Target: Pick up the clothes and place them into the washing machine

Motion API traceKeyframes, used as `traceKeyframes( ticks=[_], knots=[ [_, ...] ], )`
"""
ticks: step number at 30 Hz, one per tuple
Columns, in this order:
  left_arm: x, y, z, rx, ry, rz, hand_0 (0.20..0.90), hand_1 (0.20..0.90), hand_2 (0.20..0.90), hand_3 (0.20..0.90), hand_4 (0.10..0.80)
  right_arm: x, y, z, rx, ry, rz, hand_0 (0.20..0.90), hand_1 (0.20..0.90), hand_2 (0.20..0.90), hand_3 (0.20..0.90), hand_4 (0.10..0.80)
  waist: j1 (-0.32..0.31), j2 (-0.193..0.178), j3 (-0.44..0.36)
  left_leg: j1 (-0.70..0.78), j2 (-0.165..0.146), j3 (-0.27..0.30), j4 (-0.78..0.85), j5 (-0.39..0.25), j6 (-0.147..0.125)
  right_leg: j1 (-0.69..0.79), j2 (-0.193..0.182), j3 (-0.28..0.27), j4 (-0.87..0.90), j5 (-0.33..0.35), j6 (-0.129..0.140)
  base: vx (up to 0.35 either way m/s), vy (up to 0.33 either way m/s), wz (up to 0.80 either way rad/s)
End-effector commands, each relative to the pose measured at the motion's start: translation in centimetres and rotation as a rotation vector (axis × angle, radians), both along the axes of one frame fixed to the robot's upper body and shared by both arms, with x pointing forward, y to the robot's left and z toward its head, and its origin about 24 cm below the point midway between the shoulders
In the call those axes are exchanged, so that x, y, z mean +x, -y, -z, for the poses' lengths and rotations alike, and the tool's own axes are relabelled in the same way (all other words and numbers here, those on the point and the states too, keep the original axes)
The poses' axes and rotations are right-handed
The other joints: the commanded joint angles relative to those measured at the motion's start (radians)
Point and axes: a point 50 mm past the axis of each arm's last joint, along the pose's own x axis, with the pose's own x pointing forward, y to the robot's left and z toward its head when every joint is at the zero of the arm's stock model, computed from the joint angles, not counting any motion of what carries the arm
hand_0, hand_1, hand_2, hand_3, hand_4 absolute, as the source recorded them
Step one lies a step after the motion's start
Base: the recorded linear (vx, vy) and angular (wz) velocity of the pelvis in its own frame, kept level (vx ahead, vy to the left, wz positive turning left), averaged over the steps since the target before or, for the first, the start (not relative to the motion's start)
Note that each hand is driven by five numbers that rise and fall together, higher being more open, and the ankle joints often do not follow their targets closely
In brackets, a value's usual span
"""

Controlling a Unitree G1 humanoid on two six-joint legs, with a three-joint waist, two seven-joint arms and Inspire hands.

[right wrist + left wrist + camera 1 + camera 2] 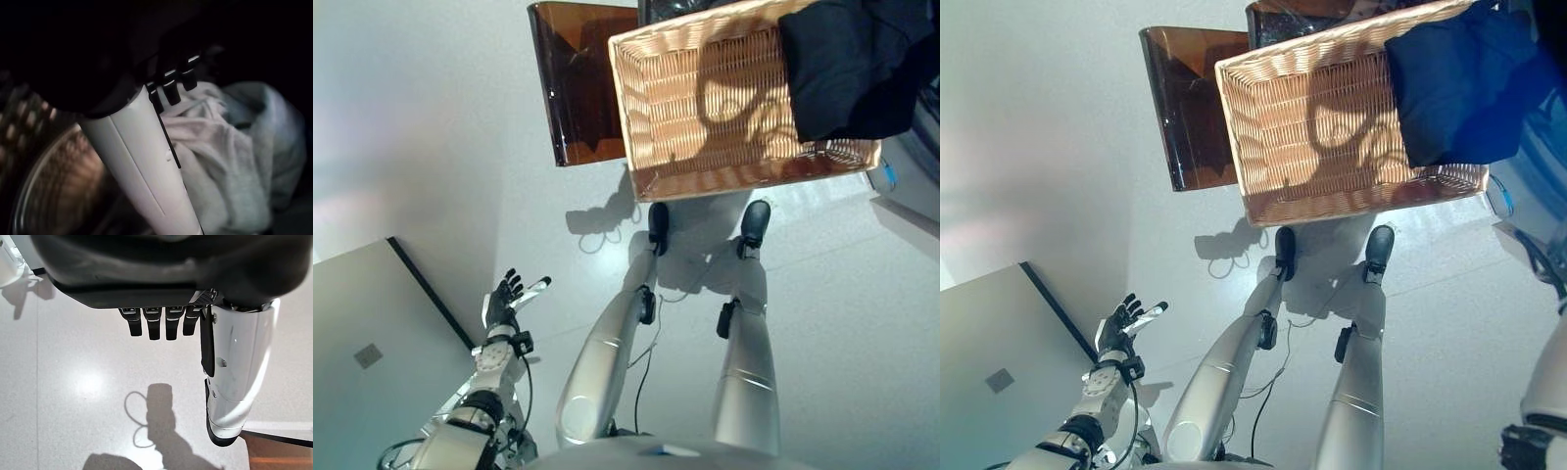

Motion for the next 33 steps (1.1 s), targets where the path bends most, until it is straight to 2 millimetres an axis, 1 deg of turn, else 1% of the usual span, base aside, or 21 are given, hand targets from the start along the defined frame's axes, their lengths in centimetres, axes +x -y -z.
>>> traceKeyframes(
  ticks=[1, 2, 3, 4, 5, 6, 7, 8, 9, 10, 11, 13, 16, 17, 19, 24, 26, 29, 30, 31, 33],
  knots=[
    [-3.2, -5.1, 0.0, 0.145, -0.055, -0.09, 0.9, 0.9, 0.9, 0.9, 0.8, -3.9, 1.7, -2.9, -0.45, -0.48, 0.466, 0.9, 0.9, 0.9, 0.9, 0.8, 0.022, 0.074, -0.038, 0.101, 0.027, -0.022, -0.117, 0.03, -0.12, 0.045, 0.067, -0.034, 0.121, -0.168, 0.005, -0.039, 0.003, 0.03],
    [-3.2, -5.1, 0.0, 0.145, -0.055, -0.09, 0.9, 0.9, 0.9, 0.9, 0.8, -3.9, 1.7, -2.9, -0.45, -0.48, 0.466, 0.9, 0.9, 0.9, 0.9, 0.8, 0.022, 0.074, -0.039, 0.1, 0.027, -0.022, -0.117, 0.03, -0.12, 0.045, 0.068, -0.034, 0.12, -0.167, 0.005, -0.013, 0.016, 0.04],
    [-3.0, -5.4, -0.4, 0.142, -0.03, -0.107, 0.9, 0.9, 0.9, 0.9, 0.8, -3.7, 1.4, -2.8, -0.582, -0.672, 0.642, 0.9, 0.9, 0.9, 0.9, 0.8, 0.021, 0.068, -0.039, 0.106, 0.022, -0.023, -0.117, 0.027, -0.118, 0.055, 0.069, -0.035, 0.115, -0.166, 0.005, -0.03, 0.018, 0.09],
    [-2.8, -5.4, -0.6, 0.142, -0.015, -0.113, 0.9, 0.9, 0.9, 0.9, 0.8, -3.8, 1.6, -2.4, -0.633, -0.792, 0.74, 0.9, 0.9, 0.9, 0.9, 0.8, 0.022, 0.064, -0.042, 0.102, 0.02, -0.024, -0.117, 0.033, -0.117, 0.056, 0.071, -0.037, 0.107, -0.155, 0.005, -0.019, 0.023, 0.11],
    [-2.8, -5.4, -0.7, 0.139, -0.008, -0.125, 0.9, 0.9, 0.9, 0.9, 0.8, -3.9, 1.6, -2.2, -0.645, -0.832, 0.777, 0.9, 0.9, 0.9, 0.9, 0.8, 0.025, 0.061, -0.045, 0.106, 0.018, -0.026, -0.117, 0.029, -0.117, 0.063, 0.071, -0.038, 0.105, -0.158, 0.005, -0.04, 0.01, 0.09],
    [-2.7, -5.4, -0.7, 0.143, -0.004, -0.131, 0.9, 0.9, 0.9, 0.9, 0.8, -4.2, 2.0, -1.8, -0.666, -0.93, 0.869, 0.9, 0.9, 0.9, 0.9, 0.8, 0.028, 0.058, -0.049, 0.102, 0.016, -0.027, -0.117, 0.034, -0.116, 0.064, 0.071, -0.038, 0.098, -0.15, 0.005, -0.015, 0.008, 0.03],
    [-2.7, -5.4, -0.7, 0.142, -0.004, -0.131, 0.9, 0.9, 0.9, 0.9, 0.8, -4.2, 2.0, -1.8, -0.666, -0.93, 0.869, 0.9, 0.9, 0.9, 0.9, 0.8, 0.028, 0.059, -0.05, 0.1, 0.016, -0.027, -0.117, 0.035, -0.116, 0.063, 0.071, -0.038, 0.097, -0.149, 0.005, -0.042, 0.017, 0.0],
    [-2.9, -5.3, -0.5, 0.139, -0.01, -0.142, 0.9, 0.9, 0.9, 0.9, 0.8, -4.2, 2.3, -1.2, -0.69, -1.041, 0.935, 0.9, 0.9, 0.9, 0.9, 0.8, 0.03, 0.053, -0.054, 0.102, 0.013, -0.029, -0.117, 0.034, -0.116, 0.073, 0.07, -0.042, 0.086, -0.145, 0.005, 0.0, 0.0, 0.0],
    [-2.9, -5.3, -0.5, 0.139, -0.01, -0.142, 0.9, 0.9, 0.9, 0.9, 0.8, -4.2, 2.3, -1.2, -0.69, -1.041, 0.935, 0.9, 0.9, 0.9, 0.9, 0.8, 0.03, 0.053, -0.055, 0.101, 0.013, -0.029, -0.117, 0.035, -0.116, 0.072, 0.07, -0.042, 0.085, -0.144, 0.005, -0.033, 0.041, 0.0],
    [-2.9, -5.0, -0.3, 0.126, -0.011, -0.147, 0.9, 0.9, 0.9, 0.9, 0.8, -4.1, 1.9, -1.3, -0.728, -1.068, 0.994, 0.9, 0.9, 0.9, 0.9, 0.8, 0.029, 0.05, -0.056, 0.101, 0.011, -0.029, -0.117, 0.035, -0.115, 0.077, 0.068, -0.043, 0.076, -0.138, 0.006, 0.0, 0.0, 0.0],
    [-2.9, -5.1, -0.3, 0.127, -0.011, -0.147, 0.9, 0.9, 0.9, 0.9, 0.8, -4.0, 1.9, -1.2, -0.727, -1.068, 0.993, 0.9, 0.9, 0.9, 0.9, 0.8, 0.03, 0.05, -0.057, 0.1, 0.012, -0.029, -0.117, 0.035, -0.115, 0.077, 0.068, -0.043, 0.075, -0.137, 0.006, -0.028, 0.04, -0.01],
    [-2.9, -4.5, -0.1, 0.118, -0.012, -0.139, 0.9, 0.9, 0.9, 0.9, 0.8, -3.7, 1.6, -0.6, -0.786, -1.119, 1.081, 0.9, 0.9, 0.9, 0.9, 0.8, 0.028, 0.044, -0.059, 0.105, 0.009, -0.029, -0.117, 0.033, -0.117, 0.092, 0.067, -0.041, 0.062, -0.13, 0.008, 0.0, 0.0, 0.0],
    [-2.9, -4.4, -0.1, 0.123, -0.011, -0.136, 0.9, 0.9, 0.9, 0.9, 0.8, -3.3, 1.3, -0.2, -0.818, -1.119, 1.095, 0.9, 0.9, 0.9, 0.9, 0.8, 0.027, 0.04, -0.062, 0.108, 0.008, -0.028, -0.117, 0.032, -0.116, 0.1, 0.067, -0.041, 0.055, -0.126, 0.008, 0.0, 0.0, 0.0],
    [-2.9, -4.1, 0.0, 0.123, -0.012, -0.124, 0.9, 0.9, 0.9, 0.9, 0.8, -2.7, 1.1, 0.3, -0.829, -1.104, 1.076, 0.9, 0.9, 0.9, 0.9, 0.8, 0.027, 0.033, -0.066, 0.113, 0.007, -0.027, -0.117, 0.03, -0.117, 0.112, 0.064, -0.043, 0.045, -0.12, 0.009, 0.0, 0.0, 0.0],
    [-2.8, -4.1, -0.1, 0.126, -0.009, -0.121, 0.9, 0.9, 0.9, 0.9, 0.8, -2.3, 0.7, 0.4, -0.831, -1.066, 1.049, 0.9, 0.9, 0.9, 0.9, 0.8, 0.026, 0.027, -0.066, 0.114, 0.007, -0.025, -0.117, 0.03, -0.117, 0.121, 0.062, -0.043, 0.037, -0.116, 0.01, -0.008, 0.016, 0.01],
    [-2.9, -4.0, 0.1, 0.128, -0.015, -0.12, 0.9, 0.9, 0.9, 0.9, 0.8, -1.4, 0.1, 2.0, -0.86, -1.027, 1.025, 0.9, 0.9, 0.9, 0.9, 0.8, 0.024, 0.016, -0.068, 0.125, 0.006, -0.024, -0.117, 0.027, -0.115, 0.146, 0.06, -0.044, 0.02, -0.112, 0.011, 0.0, 0.004, 0.01],
    [-2.8, -4.0, 0.0, 0.134, -0.016, -0.12, 0.9, 0.9, 0.9, 0.9, 0.8, -0.8, -0.1, 3.1, -0.874, -1.013, 0.98, 0.9, 0.9, 0.9, 0.9, 0.8, 0.021, 0.012, -0.069, 0.133, 0.005, -0.026, -0.117, 0.024, -0.113, 0.157, 0.06, -0.044, 0.018, -0.112, 0.011, -0.004, 0.011, -0.02],
    [-2.9, -4.1, 0.0, 0.139, -0.018, -0.125, 0.9, 0.9, 0.9, 0.9, 0.8, -0.2, -0.5, 4.0, -0.883, -0.989, 0.943, 0.9, 0.9, 0.9, 0.9, 0.8, 0.018, 0.006, -0.069, 0.138, 0.006, -0.022, -0.117, 0.024, -0.112, 0.167, 0.059, -0.044, 0.014, -0.112, 0.01, -0.002, 0.006, -0.01],
    [-3.0, -4.0, 0.2, 0.137, -0.026, -0.124, 0.9, 0.9, 0.9, 0.9, 0.8, 0.7, -1.0, 5.1, -0.912, -0.979, 0.866, 0.9, 0.9, 0.9, 0.9, 0.8, 0.013, 0.0, -0.069, 0.146, 0.006, -0.02, -0.117, 0.022, -0.111, 0.177, 0.059, -0.043, 0.01, -0.11, 0.01, 0.0, 0.0, 0.0],
    [-3.0, -4.1, 0.2, 0.141, -0.027, -0.124, 0.9, 0.9, 0.9, 0.9, 0.8, 0.7, -1.0, 5.3, -0.911, -0.981, 0.864, 0.9, 0.9, 0.9, 0.9, 0.8, 0.014, -0.002, -0.069, 0.147, 0.006, -0.02, -0.117, 0.021, -0.111, 0.179, 0.059, -0.043, 0.009, -0.11, 0.01, -0.001, 0.026, -0.05],
    [-3.0, -4.2, 0.2, 0.146, -0.034, -0.128, 0.9, 0.9, 0.9, 0.9, 0.8, 1.5, -1.4, 6.7, -0.939, -0.973, 0.791, 0.9, 0.9, 0.9, 0.9, 0.8, 0.01, -0.011, -0.068, 0.155, 0.005, -0.021, -0.117, 0.019, -0.108, 0.189, 0.059, -0.048, 0.008, -0.11, 0.01, -0.001, 0.017, -0.06]
  ],
)
